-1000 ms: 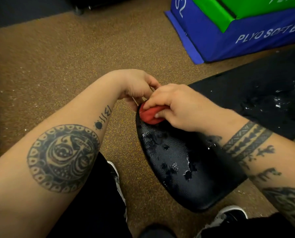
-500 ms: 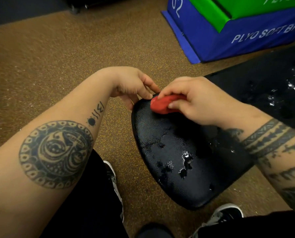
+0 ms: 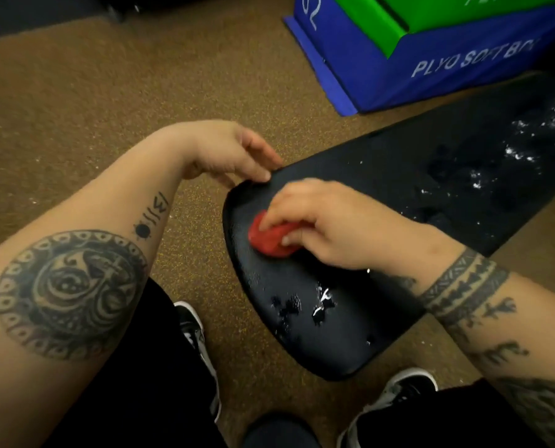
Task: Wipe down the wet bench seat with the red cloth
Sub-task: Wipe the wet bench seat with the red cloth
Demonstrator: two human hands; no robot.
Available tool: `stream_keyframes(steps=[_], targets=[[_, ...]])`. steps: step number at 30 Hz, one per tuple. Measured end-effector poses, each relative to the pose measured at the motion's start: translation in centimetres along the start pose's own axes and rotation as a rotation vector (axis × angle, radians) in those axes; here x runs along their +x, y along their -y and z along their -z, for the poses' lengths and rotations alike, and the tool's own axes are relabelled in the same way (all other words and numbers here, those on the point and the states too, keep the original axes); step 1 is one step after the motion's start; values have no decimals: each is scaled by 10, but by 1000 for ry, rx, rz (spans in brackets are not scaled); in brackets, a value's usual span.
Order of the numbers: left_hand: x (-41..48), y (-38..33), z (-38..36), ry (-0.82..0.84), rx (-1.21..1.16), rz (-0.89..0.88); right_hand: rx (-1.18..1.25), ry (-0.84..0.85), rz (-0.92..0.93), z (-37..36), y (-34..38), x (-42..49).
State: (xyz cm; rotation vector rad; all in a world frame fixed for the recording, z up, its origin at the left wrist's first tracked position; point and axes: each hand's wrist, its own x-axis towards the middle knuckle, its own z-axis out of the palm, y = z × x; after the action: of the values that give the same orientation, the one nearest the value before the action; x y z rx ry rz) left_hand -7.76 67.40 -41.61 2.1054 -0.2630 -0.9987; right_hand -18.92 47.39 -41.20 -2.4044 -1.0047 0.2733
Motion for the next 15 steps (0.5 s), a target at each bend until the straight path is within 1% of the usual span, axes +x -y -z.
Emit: stream_keyframes(steps=[3,6,9,11,13,15], targets=[[1,-11,-10,-71,21,-102,-75,-34,-16,-18,12,3],[4,-13,-18,-68,108,-150,-147,3,17,-35,24,-4],[3,-13,-21,-87,204,-159,-81,171,139,-31,25,-15],[3,-14,-21,-102,246,-165,25,244,154,-20,19,-20],[2,-15,-20,-110,268,-168,88,192,119,-14,15,-22],[3,-14,-19,-116,279,-170,43,139,132,-17,19,-22]])
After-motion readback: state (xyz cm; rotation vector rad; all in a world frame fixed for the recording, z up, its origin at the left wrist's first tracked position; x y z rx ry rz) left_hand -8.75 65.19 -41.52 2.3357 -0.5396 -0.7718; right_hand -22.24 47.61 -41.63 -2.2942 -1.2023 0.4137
